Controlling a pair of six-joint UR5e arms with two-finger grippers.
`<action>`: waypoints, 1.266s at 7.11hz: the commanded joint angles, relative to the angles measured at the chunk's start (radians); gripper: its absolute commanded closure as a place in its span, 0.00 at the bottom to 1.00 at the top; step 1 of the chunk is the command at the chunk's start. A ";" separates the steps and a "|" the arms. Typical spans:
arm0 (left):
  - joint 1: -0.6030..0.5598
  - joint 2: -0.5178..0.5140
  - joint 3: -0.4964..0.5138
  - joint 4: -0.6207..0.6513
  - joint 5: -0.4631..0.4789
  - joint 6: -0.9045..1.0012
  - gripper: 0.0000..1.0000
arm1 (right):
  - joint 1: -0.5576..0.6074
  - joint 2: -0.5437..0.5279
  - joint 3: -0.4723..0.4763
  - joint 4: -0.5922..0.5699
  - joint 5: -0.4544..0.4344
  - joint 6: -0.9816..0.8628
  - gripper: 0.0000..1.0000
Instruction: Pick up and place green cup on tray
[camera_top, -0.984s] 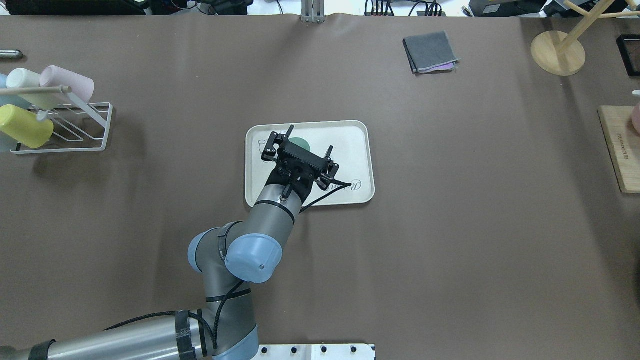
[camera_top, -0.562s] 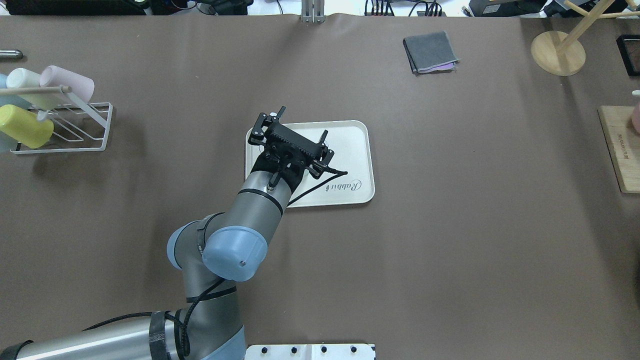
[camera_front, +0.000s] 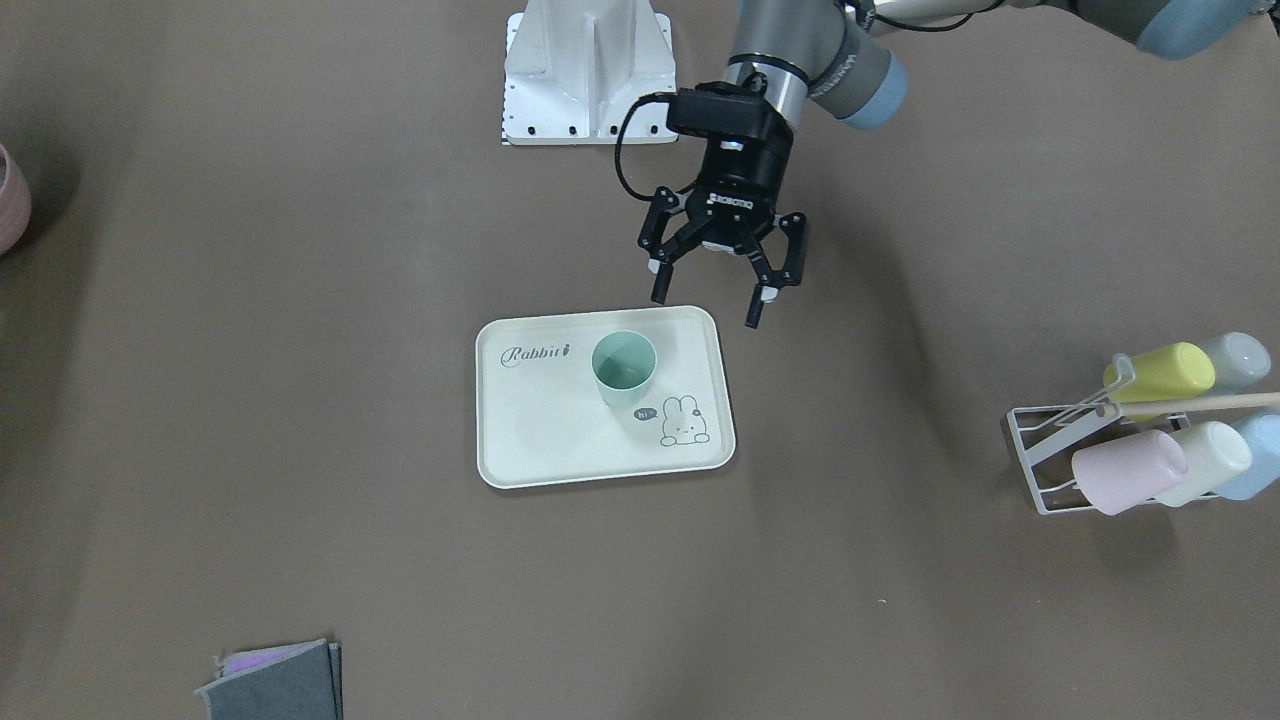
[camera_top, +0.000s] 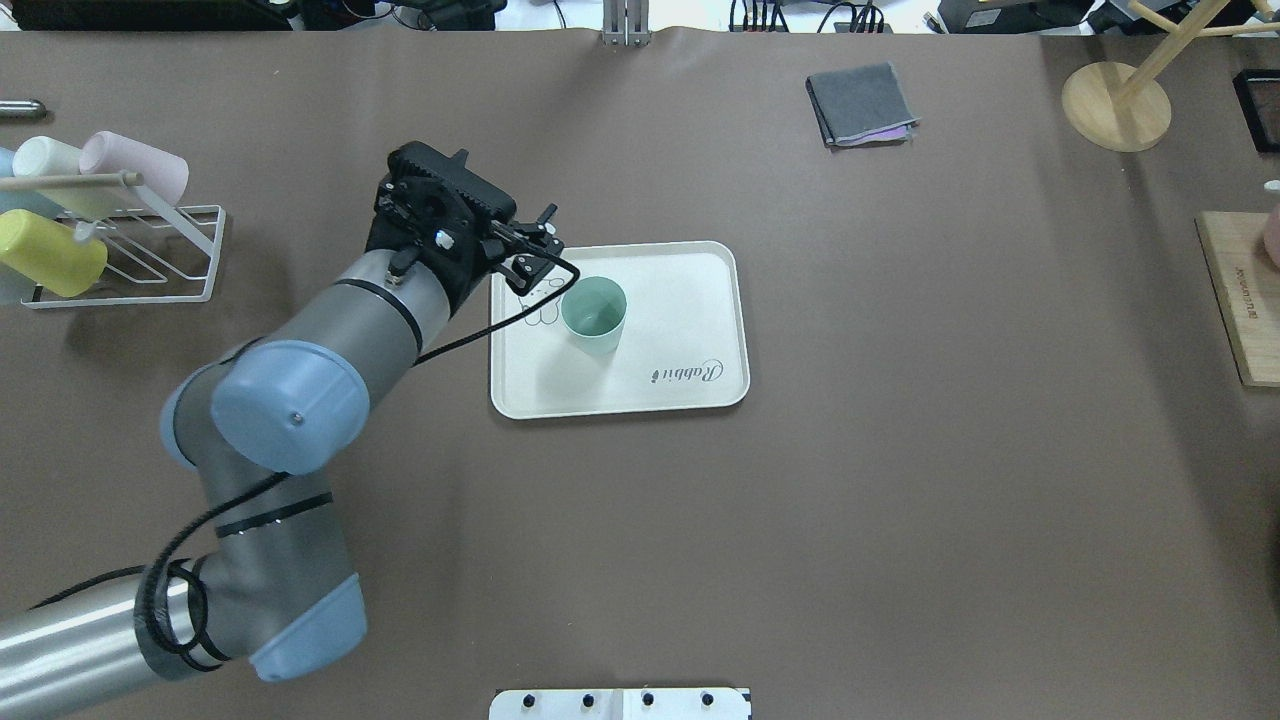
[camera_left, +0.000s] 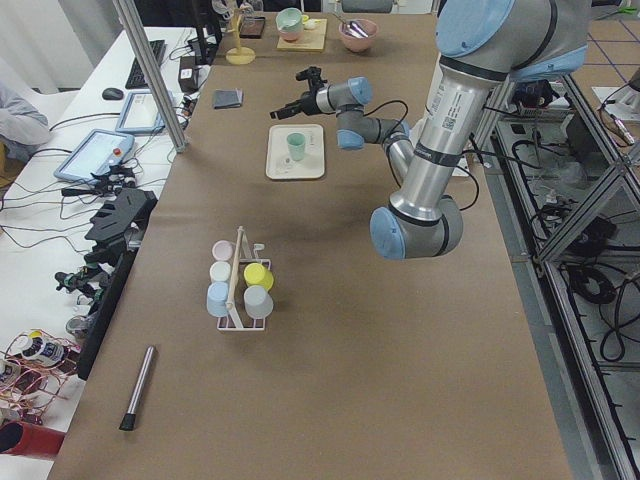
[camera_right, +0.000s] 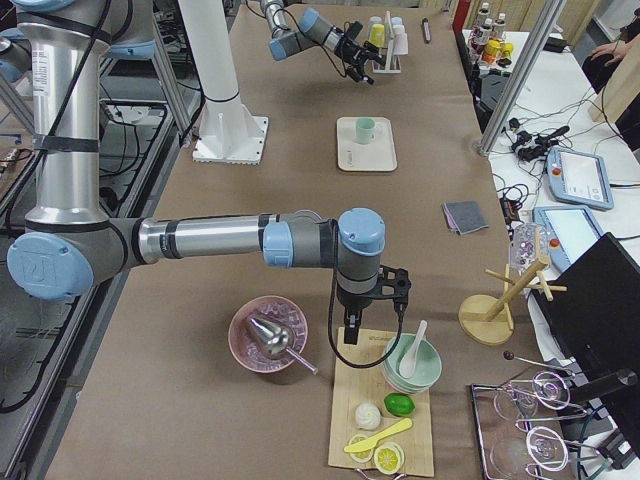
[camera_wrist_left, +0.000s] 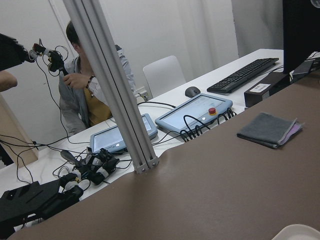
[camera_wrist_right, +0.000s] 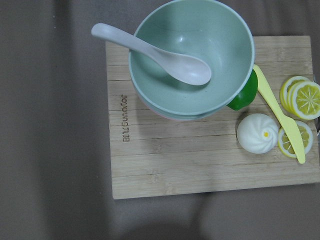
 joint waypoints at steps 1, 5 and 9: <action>-0.262 0.077 -0.104 0.193 -0.367 -0.040 0.03 | 0.000 0.000 0.000 0.000 0.000 0.000 0.00; -0.804 0.268 -0.045 0.361 -1.087 -0.022 0.02 | -0.011 0.000 0.003 0.000 0.002 0.000 0.00; -1.049 0.451 0.038 0.588 -1.324 0.291 0.02 | -0.026 0.000 0.006 -0.001 -0.001 -0.002 0.00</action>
